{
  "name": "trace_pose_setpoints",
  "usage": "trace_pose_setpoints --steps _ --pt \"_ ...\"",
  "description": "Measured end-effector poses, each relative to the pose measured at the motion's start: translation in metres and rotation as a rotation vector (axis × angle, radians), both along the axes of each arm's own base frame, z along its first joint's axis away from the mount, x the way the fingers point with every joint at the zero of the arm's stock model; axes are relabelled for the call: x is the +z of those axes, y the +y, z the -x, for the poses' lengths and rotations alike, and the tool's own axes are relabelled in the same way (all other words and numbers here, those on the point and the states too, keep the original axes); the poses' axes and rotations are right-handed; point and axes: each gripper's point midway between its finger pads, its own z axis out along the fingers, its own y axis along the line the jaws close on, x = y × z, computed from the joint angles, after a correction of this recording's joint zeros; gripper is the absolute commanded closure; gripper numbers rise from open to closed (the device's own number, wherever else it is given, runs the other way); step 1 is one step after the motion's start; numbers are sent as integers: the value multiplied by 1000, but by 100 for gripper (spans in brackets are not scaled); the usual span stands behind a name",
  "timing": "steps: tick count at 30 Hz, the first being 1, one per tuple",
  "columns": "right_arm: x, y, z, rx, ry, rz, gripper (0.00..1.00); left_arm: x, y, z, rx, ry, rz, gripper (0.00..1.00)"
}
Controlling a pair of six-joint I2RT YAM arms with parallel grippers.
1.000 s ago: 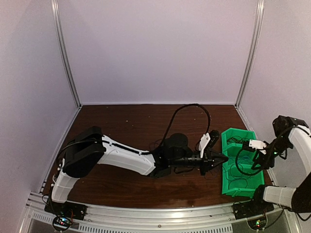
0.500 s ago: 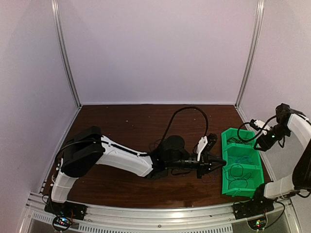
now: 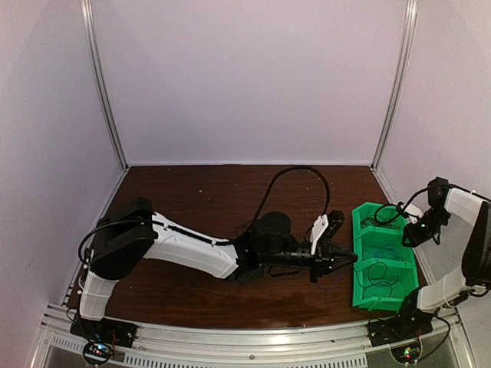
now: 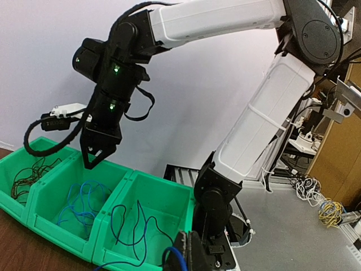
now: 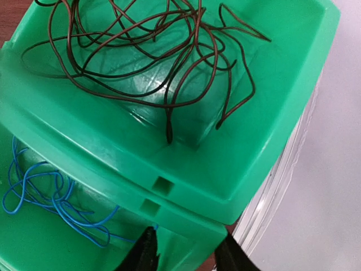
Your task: Untangle the cables
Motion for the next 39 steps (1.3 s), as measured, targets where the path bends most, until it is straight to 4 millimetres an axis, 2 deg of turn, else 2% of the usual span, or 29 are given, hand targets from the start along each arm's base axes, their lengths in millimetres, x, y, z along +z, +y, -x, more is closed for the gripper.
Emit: trace_pose_setpoints --steps 2,5,8,13,17,20,26,34,39 --pt "-4 1 3 -4 9 -6 83 -2 0 0 3 -3 -12 100" --pt "-2 2 -3 -32 -19 -24 88 -3 1 -1 7 -9 -27 100" --pt "0 8 -12 -49 -52 -58 95 5 4 -1 16 -20 -28 100" --pt "-2 24 -26 -19 -67 -76 99 23 11 -2 36 -38 -14 100" --pt "-2 44 -48 2 -71 -108 100 31 14 -6 63 -49 -5 100" --pt "-1 59 -71 -1 -82 -136 100 27 13 -11 93 -49 -25 100" --pt "1 108 -112 14 -115 -211 100 13 13 -27 187 -41 -85 100" --pt "3 170 -140 38 -105 -348 99 21 16 -43 283 -81 -109 100" --pt "4 210 -139 73 -84 -435 74 47 9 -53 324 -106 -84 100"
